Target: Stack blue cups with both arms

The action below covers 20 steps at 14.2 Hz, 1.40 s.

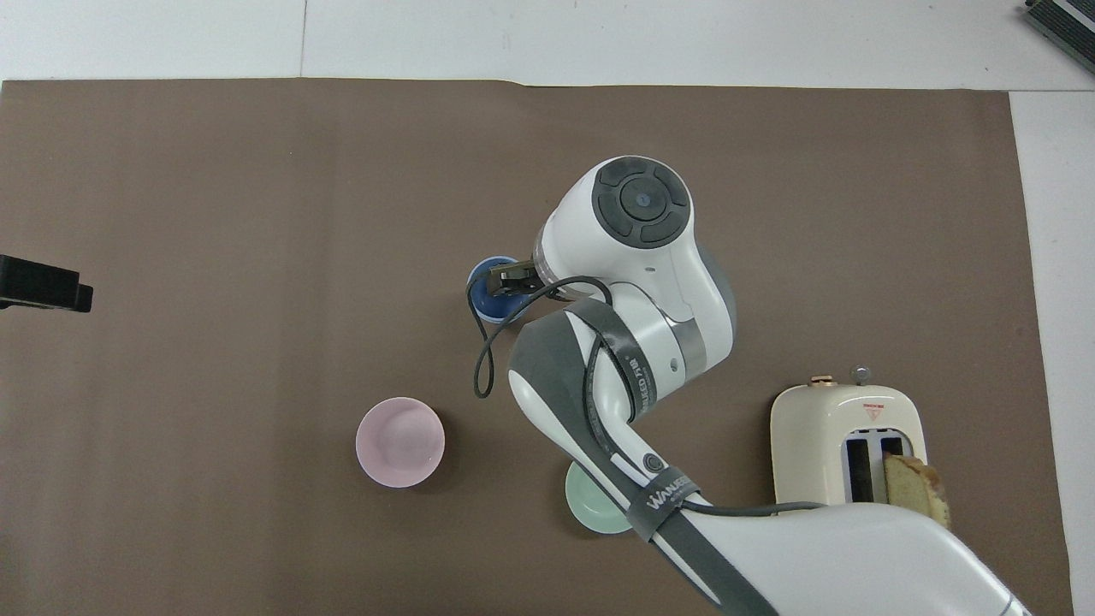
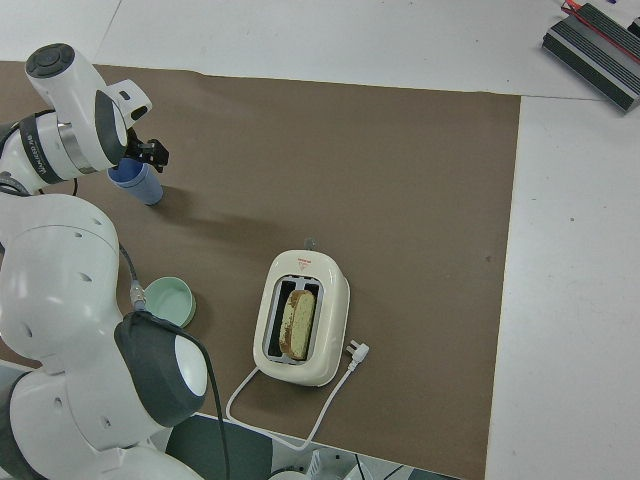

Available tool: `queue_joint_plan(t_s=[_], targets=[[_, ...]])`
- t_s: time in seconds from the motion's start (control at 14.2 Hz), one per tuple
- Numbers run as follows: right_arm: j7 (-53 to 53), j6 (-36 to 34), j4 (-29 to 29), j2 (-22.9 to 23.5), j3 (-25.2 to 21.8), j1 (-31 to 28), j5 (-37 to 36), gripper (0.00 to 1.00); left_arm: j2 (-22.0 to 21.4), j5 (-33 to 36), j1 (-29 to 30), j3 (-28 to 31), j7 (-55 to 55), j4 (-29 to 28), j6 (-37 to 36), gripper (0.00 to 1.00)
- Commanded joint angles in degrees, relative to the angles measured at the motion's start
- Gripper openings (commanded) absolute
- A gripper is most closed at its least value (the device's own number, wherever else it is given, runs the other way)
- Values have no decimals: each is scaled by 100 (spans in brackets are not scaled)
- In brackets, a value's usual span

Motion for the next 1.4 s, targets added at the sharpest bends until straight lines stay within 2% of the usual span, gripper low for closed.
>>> queue_joint_plan(t_s=[0.0, 0.28, 0.56, 0.84, 0.98, 1.33], targets=[[-75, -385, 16, -339, 36, -415, -85, 100, -153, -65, -17, 30, -15, -202, 129, 100], [-444, -1106, 139, -753, 10, -916, -261, 100, -57, -64, 18, 30, 12, -202, 155, 100], [-663, -1187, 139, -1226, 1, -1566, -533, 100, -74, -56, 36, 30, 12, -211, 68, 100], [-1331, -1582, 122, -1631, 1, -2199, -675, 100, -74, -56, 36, 39, 12, -211, 59, 100], [-1542, -1976, 104, -1790, -43, -2332, -823, 100, -74, -56, 54, 39, 12, -211, 59, 100], [-1832, -2434, 121, -2045, -61, -2684, -938, 100, -74, -56, 71, 48, 12, -211, 59, 100]])
